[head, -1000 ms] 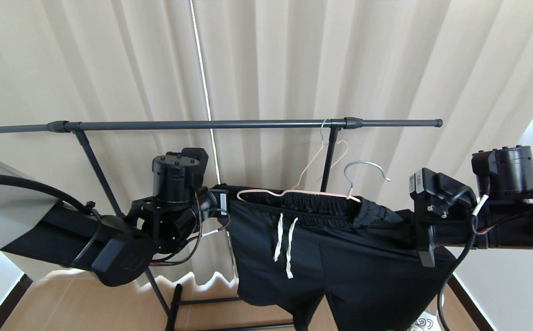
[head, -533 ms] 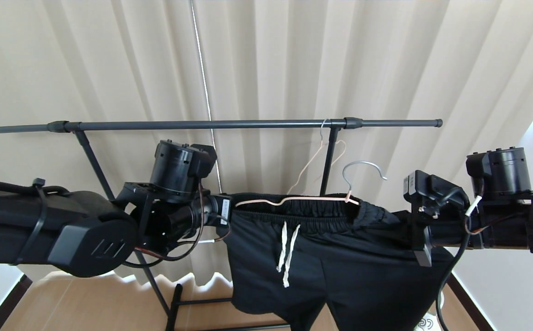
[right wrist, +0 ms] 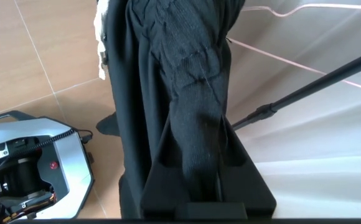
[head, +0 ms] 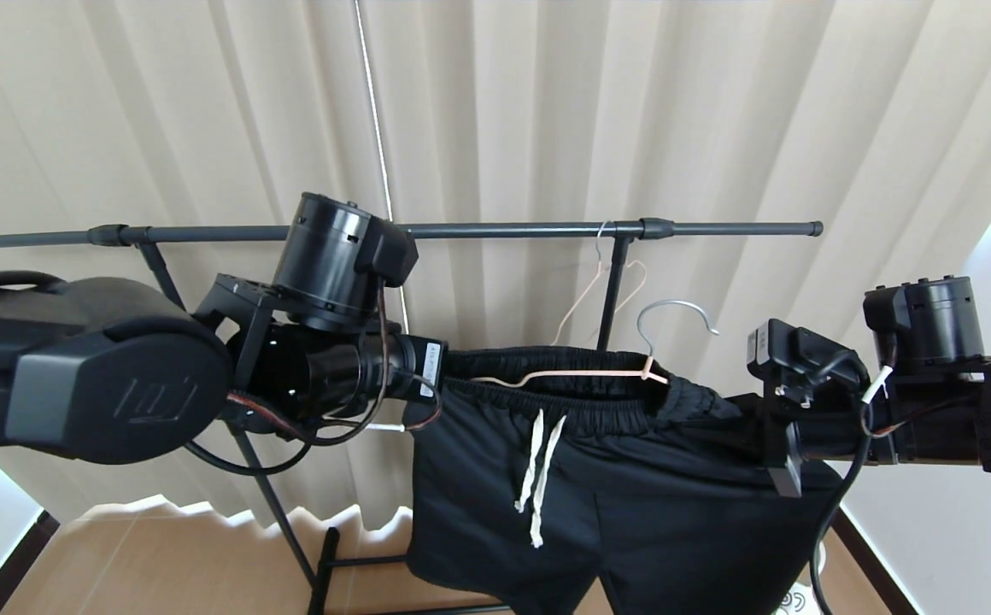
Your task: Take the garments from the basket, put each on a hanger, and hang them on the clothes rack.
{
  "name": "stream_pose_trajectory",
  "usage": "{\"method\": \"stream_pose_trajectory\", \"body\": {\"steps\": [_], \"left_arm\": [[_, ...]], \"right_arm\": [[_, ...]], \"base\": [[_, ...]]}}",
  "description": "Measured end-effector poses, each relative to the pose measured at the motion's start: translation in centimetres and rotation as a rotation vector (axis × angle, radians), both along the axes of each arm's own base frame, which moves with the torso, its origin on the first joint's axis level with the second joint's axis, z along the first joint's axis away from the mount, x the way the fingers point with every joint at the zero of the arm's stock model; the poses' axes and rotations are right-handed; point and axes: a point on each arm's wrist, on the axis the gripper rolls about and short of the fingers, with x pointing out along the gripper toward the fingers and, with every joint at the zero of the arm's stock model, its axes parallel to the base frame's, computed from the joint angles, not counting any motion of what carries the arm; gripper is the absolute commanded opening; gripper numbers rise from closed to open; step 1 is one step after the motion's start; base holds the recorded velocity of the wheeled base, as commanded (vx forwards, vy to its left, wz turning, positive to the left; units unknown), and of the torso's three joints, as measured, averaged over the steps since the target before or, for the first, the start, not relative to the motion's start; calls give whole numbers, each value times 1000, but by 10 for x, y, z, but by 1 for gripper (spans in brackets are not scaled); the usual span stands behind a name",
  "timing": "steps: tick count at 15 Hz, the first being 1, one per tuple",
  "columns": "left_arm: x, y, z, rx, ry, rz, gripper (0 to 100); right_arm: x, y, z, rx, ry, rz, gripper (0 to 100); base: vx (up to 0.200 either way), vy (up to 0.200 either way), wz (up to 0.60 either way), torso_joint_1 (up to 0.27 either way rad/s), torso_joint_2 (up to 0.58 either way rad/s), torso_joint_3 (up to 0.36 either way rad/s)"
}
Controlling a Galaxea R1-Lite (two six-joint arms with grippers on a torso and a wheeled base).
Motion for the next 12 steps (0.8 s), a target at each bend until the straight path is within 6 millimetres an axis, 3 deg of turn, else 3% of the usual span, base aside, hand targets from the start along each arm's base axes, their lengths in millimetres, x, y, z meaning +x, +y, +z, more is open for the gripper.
{"method": "stream_pose_trajectory", "body": {"steps": [8,12], "left_arm": [[-5,-8,46,-63,20,4,0],[-14,-14,59,-66,19,-27,0]], "right_arm": [[2,1,-4,-13,10,-12,0],[5,1,-6,-27,16,-28,0]], "base": [[0,0,0,0,0,0],[0,0,0,0,0,0]]}}
